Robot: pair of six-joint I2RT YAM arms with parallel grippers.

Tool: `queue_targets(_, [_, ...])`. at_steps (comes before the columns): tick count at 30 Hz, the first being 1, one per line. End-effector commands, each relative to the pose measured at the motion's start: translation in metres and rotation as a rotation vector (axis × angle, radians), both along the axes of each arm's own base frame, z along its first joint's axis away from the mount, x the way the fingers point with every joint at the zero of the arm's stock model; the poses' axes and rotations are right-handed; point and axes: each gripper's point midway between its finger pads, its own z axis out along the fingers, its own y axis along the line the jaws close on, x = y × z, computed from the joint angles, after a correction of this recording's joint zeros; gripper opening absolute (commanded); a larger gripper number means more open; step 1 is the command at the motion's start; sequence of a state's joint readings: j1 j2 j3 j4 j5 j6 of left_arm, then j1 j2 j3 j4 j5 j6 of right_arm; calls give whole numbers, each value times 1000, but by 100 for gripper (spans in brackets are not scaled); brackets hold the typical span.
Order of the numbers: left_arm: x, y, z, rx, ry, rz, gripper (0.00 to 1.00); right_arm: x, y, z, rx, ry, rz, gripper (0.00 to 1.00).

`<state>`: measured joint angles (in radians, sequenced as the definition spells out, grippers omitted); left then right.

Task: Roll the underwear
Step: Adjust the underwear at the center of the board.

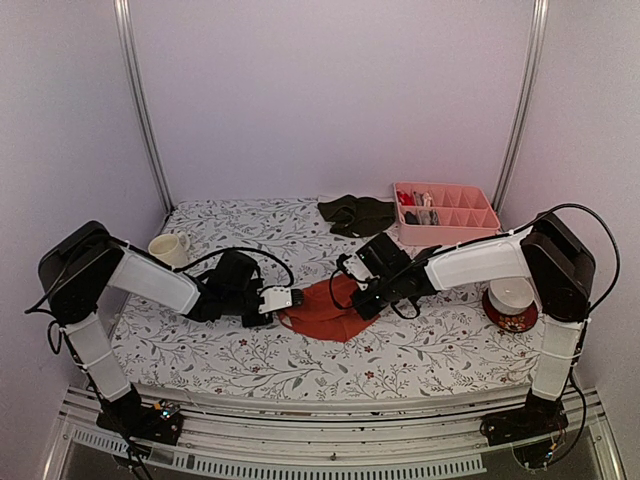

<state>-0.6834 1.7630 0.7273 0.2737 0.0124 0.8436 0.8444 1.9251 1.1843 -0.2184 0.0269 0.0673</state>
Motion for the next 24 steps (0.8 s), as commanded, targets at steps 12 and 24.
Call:
queue_targets(12, [11, 9, 4, -32, 6, 36, 0, -21, 13, 31, 100, 2, 61, 2])
queue_targets(24, [14, 15, 10, -59, 19, 27, 0, -42, 19, 31, 68, 21, 105, 2])
